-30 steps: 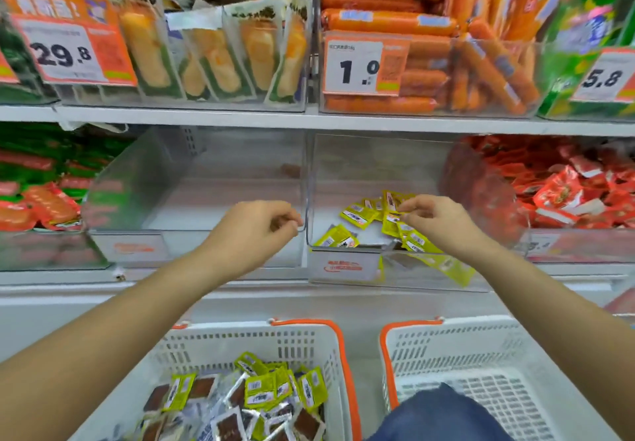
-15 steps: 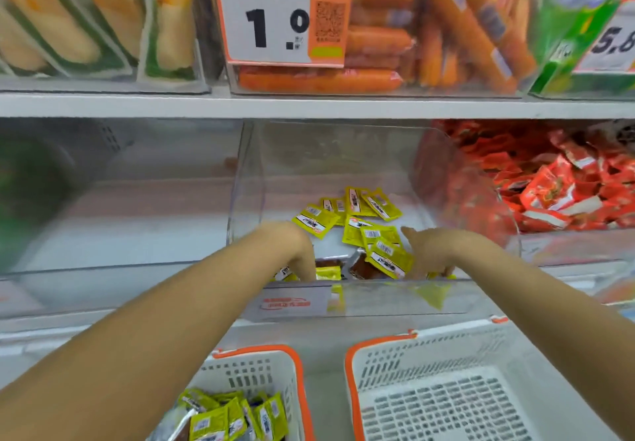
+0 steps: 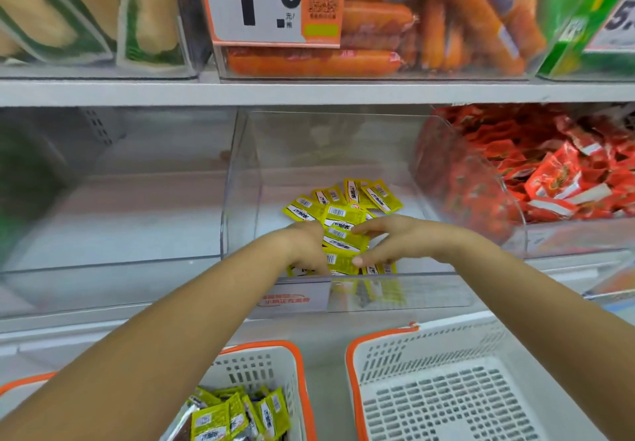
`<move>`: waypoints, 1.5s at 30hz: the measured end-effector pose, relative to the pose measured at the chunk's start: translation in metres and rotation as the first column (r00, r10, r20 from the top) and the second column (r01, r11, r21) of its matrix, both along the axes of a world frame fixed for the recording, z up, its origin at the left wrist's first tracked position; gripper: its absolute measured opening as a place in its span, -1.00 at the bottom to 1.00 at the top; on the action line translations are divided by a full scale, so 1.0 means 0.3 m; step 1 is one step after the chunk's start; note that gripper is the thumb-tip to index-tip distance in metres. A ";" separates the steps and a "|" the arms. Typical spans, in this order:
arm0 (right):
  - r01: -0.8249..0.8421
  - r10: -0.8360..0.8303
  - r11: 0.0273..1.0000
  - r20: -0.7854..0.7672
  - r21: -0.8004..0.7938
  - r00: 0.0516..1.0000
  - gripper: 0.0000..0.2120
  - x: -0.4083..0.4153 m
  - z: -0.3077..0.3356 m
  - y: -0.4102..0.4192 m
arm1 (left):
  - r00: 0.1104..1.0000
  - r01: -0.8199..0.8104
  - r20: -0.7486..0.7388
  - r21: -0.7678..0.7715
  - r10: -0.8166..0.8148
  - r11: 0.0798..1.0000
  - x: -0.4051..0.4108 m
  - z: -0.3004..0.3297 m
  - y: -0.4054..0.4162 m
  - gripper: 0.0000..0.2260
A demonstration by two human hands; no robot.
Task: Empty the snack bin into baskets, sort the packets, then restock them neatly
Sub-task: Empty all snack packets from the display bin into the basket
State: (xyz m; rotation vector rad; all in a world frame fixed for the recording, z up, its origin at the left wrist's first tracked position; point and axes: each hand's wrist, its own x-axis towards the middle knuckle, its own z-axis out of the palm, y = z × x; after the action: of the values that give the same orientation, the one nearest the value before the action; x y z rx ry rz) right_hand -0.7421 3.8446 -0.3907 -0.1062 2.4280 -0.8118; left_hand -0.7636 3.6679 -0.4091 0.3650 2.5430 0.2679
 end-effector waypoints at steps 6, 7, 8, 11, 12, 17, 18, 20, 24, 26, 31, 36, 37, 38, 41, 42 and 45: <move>-0.007 0.025 0.989 -0.123 0.147 0.992 -0.18 -0.089 -0.011 0.050 | 0.981 -0.101 -0.146 0.175 0.128 0.979 -0.015 -0.011 -0.008 -0.34; 0.011 0.016 0.986 -0.162 0.166 0.987 -0.19 -0.114 -0.013 0.052 | 0.974 -0.113 -0.169 0.216 0.151 0.970 -0.018 -0.011 -0.007 -0.38; 0.032 0.013 0.979 -0.213 0.204 0.977 -0.20 -0.144 -0.018 0.056 | 0.970 -0.122 -0.174 0.245 0.167 0.962 -0.019 -0.013 -0.005 -0.41; 0.096 -0.006 0.954 -0.302 0.284 0.953 -0.19 -0.234 -0.039 0.064 | 0.962 -0.145 -0.196 0.223 0.190 0.964 -0.032 -0.029 -0.005 -0.43; 0.112 -0.029 0.954 -0.288 0.277 0.957 -0.16 -0.255 -0.046 0.064 | 0.957 -0.159 -0.211 0.197 0.200 0.967 -0.036 -0.035 -0.008 -0.42; 0.087 -0.067 0.992 -0.197 0.093 0.978 -0.32 -0.291 -0.080 0.010 | 0.918 -0.265 -0.270 0.133 0.292 0.955 -0.052 -0.051 -0.021 -0.46; 0.057 -0.041 0.995 -0.193 0.077 0.980 -0.37 -0.286 -0.077 -0.005 | 0.911 -0.280 -0.275 0.136 0.308 0.950 -0.056 -0.049 -0.019 -0.46; -0.011 0.016 0.999 -0.159 0.034 0.987 -0.46 -0.263 -0.066 -0.033 | 0.898 -0.318 -0.265 0.160 0.351 0.934 -0.064 -0.046 -0.016 -0.45; -0.192 0.193 0.981 -0.055 0.009 0.980 -0.69 -0.178 -0.039 -0.040 | 0.879 -0.351 -0.270 0.195 0.394 0.916 -0.078 -0.046 -0.014 -0.42; -0.234 0.234 0.972 0.016 -0.022 0.972 -0.80 -0.136 -0.020 -0.022 | 0.892 -0.346 -0.248 0.163 0.378 0.924 -0.077 -0.050 -0.017 -0.40; -0.196 0.212 0.963 -0.072 0.184 0.975 -0.38 -0.083 0.055 0.086 | 0.939 -0.322 -0.068 0.163 0.336 0.932 -0.072 -0.062 -0.025 -0.28; -0.248 0.222 0.932 0.124 0.265 0.967 -0.39 -0.014 0.019 0.143 | 0.960 -0.206 -0.158 0.159 0.231 0.966 -0.045 -0.034 -0.019 -0.34; -0.241 0.221 0.945 0.109 0.222 0.969 -0.48 -0.004 0.012 0.144 | 0.965 -0.177 -0.166 0.157 0.202 0.972 -0.041 -0.032 -0.019 -0.40; -0.229 0.218 0.957 0.083 0.177 0.972 -0.56 0.002 0.006 0.143 | 0.964 -0.171 -0.173 0.188 0.204 0.967 -0.039 -0.031 -0.020 -0.48; -0.176 0.199 0.949 -0.062 0.262 0.978 -0.64 0.005 -0.007 0.146 | 0.918 -0.248 -0.243 0.260 0.312 0.933 -0.045 -0.028 -0.024 -0.65; -0.158 0.223 0.902 -0.119 0.402 0.968 -0.57 0.001 -0.014 0.151 | 0.903 -0.277 -0.279 0.201 0.325 0.940 -0.049 -0.030 -0.029 -0.60; -0.214 0.295 0.746 -0.025 0.630 0.955 -0.31 -0.006 -0.030 0.175 | 0.923 -0.347 -0.149 0.069 0.354 0.935 -0.057 -0.043 -0.041 -0.37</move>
State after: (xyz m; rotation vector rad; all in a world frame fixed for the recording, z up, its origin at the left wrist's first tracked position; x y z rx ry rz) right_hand -0.7440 3.8970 -0.3998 -0.2321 2.5905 0.1539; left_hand -0.7806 3.6556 -0.4221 -0.0637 2.7552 0.4414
